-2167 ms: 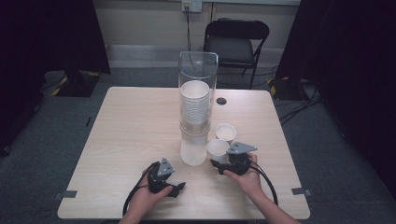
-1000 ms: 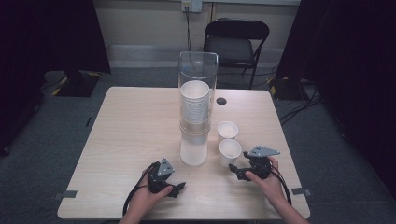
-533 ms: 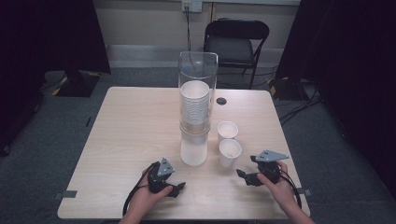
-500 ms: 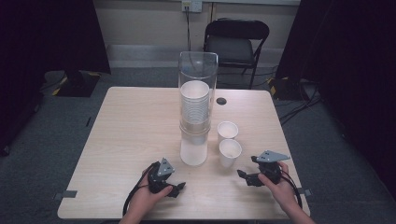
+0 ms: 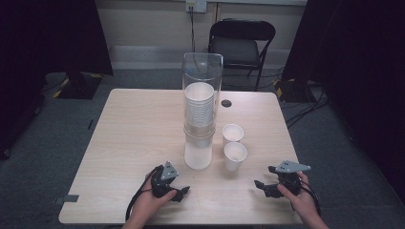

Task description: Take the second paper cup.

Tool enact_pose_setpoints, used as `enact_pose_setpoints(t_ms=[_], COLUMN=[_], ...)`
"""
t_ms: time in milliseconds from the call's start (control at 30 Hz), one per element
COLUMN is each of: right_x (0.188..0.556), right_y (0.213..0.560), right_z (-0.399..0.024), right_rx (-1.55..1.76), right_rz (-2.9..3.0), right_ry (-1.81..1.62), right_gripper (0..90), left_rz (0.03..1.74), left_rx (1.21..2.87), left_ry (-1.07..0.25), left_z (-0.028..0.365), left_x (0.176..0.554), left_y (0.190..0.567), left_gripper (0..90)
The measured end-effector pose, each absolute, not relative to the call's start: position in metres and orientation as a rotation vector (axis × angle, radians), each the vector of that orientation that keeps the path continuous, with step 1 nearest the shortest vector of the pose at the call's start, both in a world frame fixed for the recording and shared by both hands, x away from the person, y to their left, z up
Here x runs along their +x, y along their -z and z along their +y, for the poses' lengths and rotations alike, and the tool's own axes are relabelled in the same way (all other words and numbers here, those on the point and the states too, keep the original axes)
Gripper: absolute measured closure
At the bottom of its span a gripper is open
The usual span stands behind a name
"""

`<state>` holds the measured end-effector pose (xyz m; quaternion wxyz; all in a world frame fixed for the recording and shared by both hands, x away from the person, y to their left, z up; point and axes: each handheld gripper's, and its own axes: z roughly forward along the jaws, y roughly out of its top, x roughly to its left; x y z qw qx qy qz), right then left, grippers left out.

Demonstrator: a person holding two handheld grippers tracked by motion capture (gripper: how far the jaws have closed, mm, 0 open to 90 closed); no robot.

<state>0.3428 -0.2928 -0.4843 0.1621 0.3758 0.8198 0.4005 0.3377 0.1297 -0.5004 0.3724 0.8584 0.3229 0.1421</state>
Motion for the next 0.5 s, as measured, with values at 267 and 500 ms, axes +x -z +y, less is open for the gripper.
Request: enact_pose_setpoints(t_ms=[267,500], right_x=[0.335,0.327], right_y=[0.486,0.490], right_z=[-0.306,-0.316], right_rx=[1.075,1.085], right_rz=[2.333,2.332], right_ry=[-1.132,-1.112], right_gripper=[14.5,14.6], left_rz=[0.827,0.828], left_rx=[2.200,2.199], left_ry=[-0.364,-0.365], left_z=[0.130,0.130], left_x=[0.338,0.338], left_y=[0.500,0.500], left_gripper=[13.8,13.8])
